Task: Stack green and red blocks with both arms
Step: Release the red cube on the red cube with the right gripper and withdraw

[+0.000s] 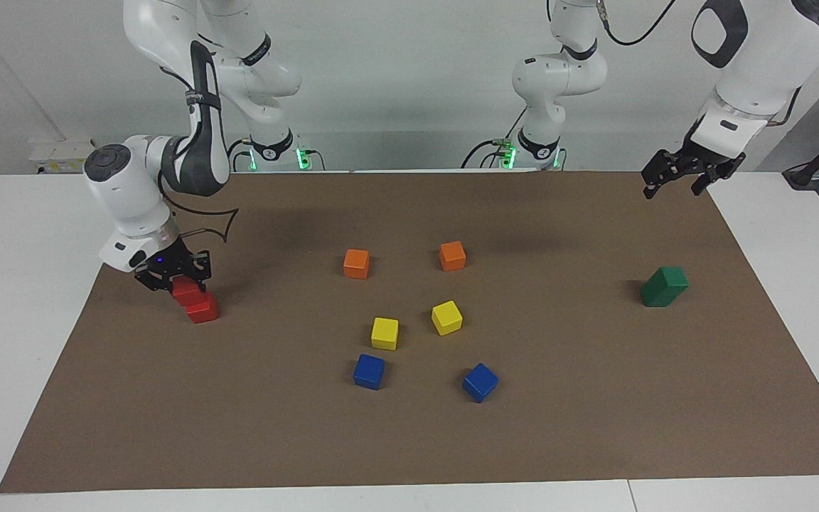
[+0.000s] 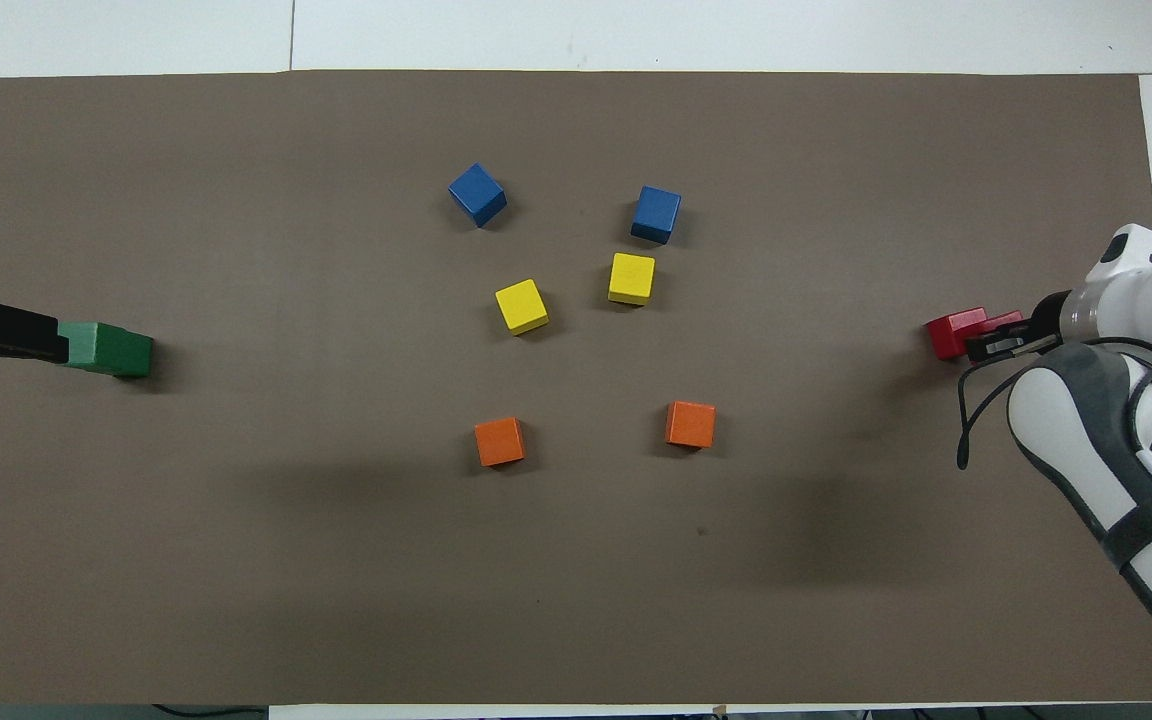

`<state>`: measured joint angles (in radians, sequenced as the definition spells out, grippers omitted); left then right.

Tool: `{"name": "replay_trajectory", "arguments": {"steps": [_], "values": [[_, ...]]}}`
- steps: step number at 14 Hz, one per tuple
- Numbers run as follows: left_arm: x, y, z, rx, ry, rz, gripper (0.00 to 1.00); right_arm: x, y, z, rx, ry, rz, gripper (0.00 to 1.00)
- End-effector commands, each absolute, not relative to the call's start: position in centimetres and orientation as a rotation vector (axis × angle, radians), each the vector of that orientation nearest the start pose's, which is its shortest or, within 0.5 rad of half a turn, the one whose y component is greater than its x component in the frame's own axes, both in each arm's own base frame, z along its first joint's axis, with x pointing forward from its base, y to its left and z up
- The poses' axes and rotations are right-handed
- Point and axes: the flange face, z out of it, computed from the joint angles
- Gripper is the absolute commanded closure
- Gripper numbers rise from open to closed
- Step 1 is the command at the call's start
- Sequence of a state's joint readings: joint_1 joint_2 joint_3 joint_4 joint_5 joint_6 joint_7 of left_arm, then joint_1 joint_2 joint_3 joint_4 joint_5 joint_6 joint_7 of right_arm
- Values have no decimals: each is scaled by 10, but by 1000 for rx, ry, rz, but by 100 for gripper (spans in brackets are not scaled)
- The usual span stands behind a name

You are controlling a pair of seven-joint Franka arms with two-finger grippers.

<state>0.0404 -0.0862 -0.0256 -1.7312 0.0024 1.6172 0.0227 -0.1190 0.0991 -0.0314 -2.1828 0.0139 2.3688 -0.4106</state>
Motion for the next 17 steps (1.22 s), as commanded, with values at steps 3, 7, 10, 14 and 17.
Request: {"name": "replay_trajectory", "arguments": {"steps": [3, 7, 10, 14, 17], "values": [[533, 0, 605, -3152, 2, 43, 0, 550, -66, 352, -3131, -343, -169, 100], [534, 0, 606, -3150, 4, 29, 0, 552, -66, 349, -3131, -334, -179, 100], [540, 0, 608, -3145, 9, -48, 0, 552, -70, 349, -3133, -331, -179, 100], [540, 1, 608, -3145, 9, -51, 0, 552, -73, 349, -3135, -329, -181, 100], [540, 1, 608, -3145, 11, -53, 0, 552, -73, 349, -3134, -327, -181, 100]]}}
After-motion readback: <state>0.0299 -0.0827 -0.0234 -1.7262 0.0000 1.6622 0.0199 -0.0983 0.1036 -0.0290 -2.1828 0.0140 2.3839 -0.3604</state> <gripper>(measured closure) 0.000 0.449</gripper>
